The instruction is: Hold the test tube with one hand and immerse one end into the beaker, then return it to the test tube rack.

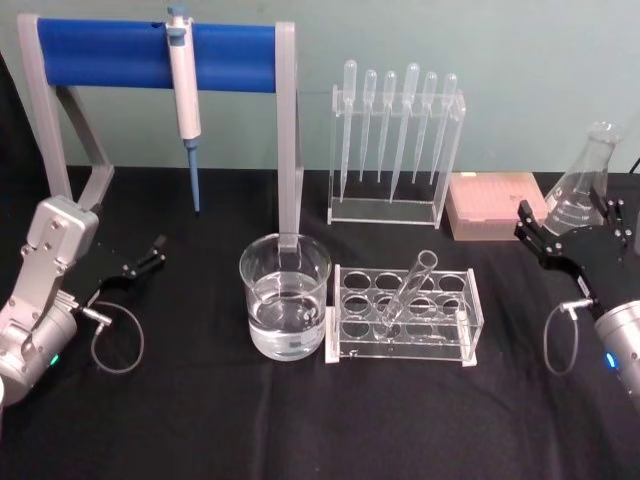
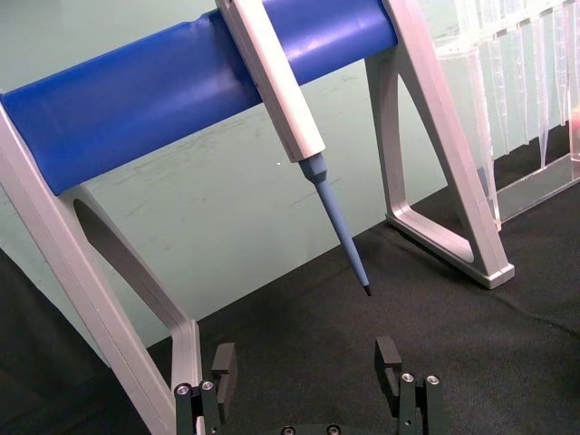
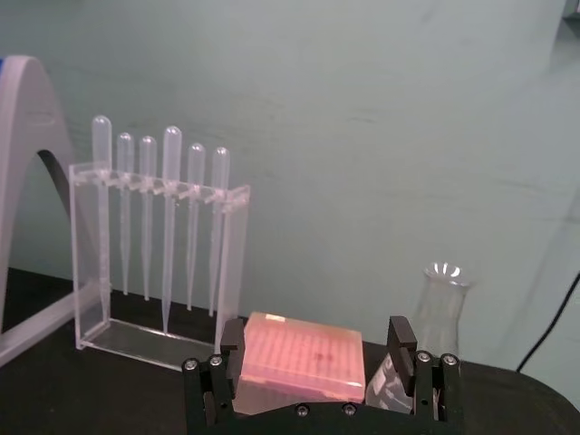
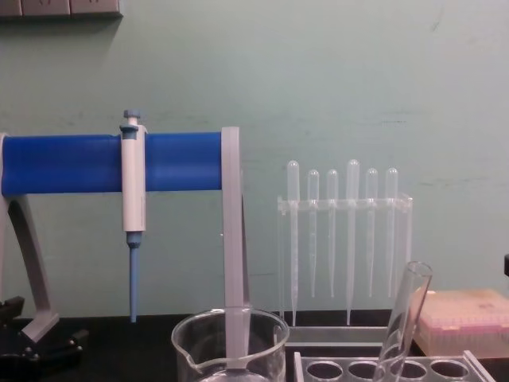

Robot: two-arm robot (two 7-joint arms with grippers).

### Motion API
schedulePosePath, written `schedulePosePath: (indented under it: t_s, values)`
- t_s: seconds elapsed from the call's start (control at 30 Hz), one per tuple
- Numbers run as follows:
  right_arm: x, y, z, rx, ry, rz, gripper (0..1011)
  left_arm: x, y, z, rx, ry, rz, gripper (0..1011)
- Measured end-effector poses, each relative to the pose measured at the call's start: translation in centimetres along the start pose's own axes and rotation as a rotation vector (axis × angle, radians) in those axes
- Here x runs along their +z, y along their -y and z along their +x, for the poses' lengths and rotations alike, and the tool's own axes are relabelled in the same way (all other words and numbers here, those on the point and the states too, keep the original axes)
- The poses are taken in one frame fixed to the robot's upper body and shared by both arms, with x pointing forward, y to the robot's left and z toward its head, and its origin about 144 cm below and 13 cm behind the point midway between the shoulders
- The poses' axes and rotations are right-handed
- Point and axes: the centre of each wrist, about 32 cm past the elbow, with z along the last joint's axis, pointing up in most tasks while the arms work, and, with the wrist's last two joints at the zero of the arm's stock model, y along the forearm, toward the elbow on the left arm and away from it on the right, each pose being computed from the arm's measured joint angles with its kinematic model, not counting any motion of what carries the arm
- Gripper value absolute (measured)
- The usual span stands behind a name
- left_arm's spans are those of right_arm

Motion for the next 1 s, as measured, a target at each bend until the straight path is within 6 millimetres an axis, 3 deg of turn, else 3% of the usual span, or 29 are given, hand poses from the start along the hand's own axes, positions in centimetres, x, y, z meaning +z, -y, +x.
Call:
schedulePosePath:
  t_s: [1.0]
  values:
    - [-0.04,0.03,-0.03,-0.004,0.002,0.0,1000,0.0,0.0,0.0,0.0,0.0,0.0,1000]
